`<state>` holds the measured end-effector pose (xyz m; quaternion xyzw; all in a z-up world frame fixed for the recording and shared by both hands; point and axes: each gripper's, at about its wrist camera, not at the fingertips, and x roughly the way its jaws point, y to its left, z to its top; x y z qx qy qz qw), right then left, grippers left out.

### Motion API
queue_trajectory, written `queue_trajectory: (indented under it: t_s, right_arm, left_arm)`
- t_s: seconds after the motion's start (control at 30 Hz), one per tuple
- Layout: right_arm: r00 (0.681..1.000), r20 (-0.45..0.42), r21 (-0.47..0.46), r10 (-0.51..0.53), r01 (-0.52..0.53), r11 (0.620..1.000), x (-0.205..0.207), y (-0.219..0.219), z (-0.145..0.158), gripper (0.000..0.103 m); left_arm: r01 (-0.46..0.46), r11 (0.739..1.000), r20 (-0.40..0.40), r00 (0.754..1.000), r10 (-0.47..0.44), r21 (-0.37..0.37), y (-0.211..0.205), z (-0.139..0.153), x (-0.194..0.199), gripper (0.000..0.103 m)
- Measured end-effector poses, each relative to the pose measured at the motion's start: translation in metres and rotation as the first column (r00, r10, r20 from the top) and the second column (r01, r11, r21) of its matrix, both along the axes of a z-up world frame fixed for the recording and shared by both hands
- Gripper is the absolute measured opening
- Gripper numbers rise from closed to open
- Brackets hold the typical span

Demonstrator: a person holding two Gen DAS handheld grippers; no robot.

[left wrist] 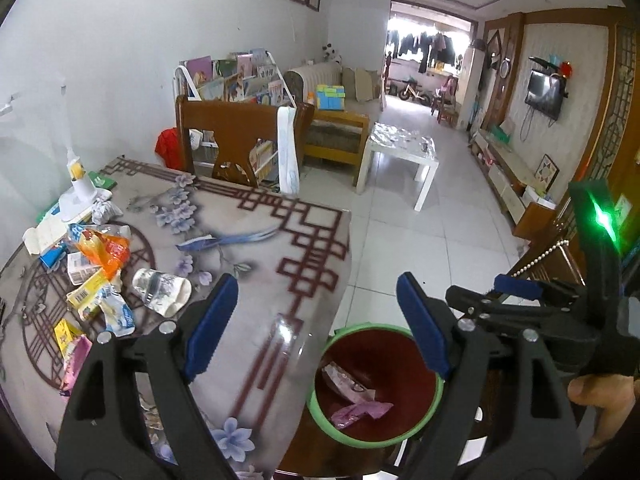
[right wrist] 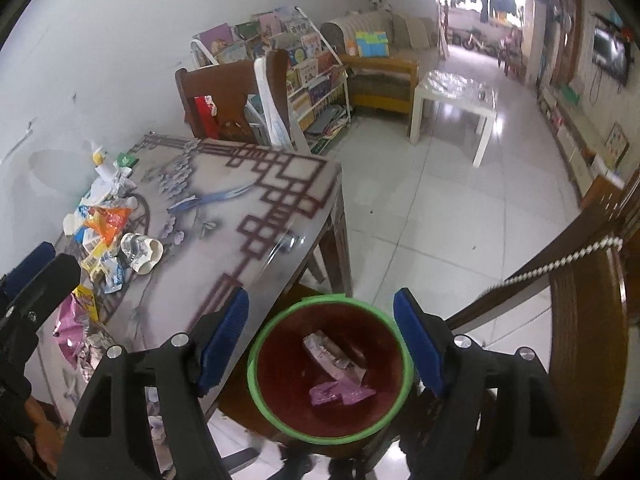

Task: Collect trash
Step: 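Move both open tools back over the remaining trash on the table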

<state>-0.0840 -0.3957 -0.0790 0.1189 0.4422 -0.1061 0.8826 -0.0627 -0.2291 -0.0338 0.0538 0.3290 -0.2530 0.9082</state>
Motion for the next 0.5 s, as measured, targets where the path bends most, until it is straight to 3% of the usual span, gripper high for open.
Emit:
queue_trajectory:
  t_s: [0.23,0.5]
  right_arm:
    - [0.999,0.045,-0.141,0.025,-0.018,0.990,0.009,0.043,0.036,0.073]
    - [0.994,0.087,-0.218,0.069,-0.049,0.975,0.024,0.096,0.056,0.075]
  left_arm:
    - [-0.056,0.998,-0.009,0.998,0.056,-0.014,0.040,0.000,0.009,0.080]
    - [-0.132,0.991,-0.029,0.991,0.131,-0.003,0.097,-0.007,0.023,0.080]
